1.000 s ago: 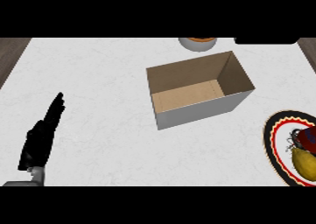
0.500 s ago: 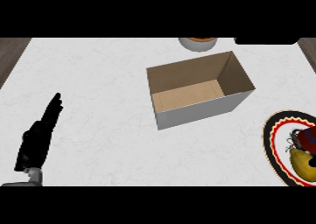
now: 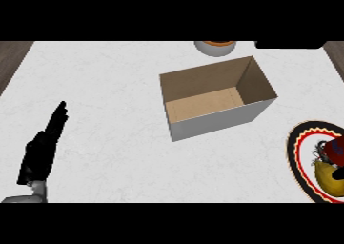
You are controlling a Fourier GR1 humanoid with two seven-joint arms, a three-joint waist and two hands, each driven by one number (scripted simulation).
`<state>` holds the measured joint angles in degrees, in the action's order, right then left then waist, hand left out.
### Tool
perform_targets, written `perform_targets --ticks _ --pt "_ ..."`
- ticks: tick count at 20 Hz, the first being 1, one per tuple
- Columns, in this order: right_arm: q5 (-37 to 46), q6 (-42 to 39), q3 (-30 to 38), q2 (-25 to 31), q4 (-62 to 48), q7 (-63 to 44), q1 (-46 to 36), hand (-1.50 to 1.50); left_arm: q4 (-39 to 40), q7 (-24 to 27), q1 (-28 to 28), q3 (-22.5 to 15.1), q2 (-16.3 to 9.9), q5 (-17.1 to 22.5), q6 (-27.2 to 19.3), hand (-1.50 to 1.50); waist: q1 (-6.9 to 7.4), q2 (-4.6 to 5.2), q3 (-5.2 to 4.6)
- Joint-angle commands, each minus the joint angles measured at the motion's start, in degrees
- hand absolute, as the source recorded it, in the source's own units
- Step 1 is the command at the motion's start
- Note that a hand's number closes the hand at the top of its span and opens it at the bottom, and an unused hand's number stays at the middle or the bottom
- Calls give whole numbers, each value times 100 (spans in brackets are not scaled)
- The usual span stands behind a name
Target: Pick the can from the plate and place it in the cardboard box
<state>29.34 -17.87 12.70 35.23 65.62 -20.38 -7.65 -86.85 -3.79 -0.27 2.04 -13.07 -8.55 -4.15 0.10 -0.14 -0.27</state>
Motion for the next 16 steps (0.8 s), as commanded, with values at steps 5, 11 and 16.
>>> perform_targets --ticks 5,11,16 --pt "184 -81 110 44 -15 265 -11 150 -107 64 130 -12 180 -213 -36 0 -4 12 26" --pt "1249 1468 -190 -168 -592 706 -86 150 18 41 -5 168 53 -59 151 0 18 24 29" --pt "1221 1209 -390 162 -358 1559 -598 150 -197 -77 76 -41 180 -207 132 0 112 37 34"
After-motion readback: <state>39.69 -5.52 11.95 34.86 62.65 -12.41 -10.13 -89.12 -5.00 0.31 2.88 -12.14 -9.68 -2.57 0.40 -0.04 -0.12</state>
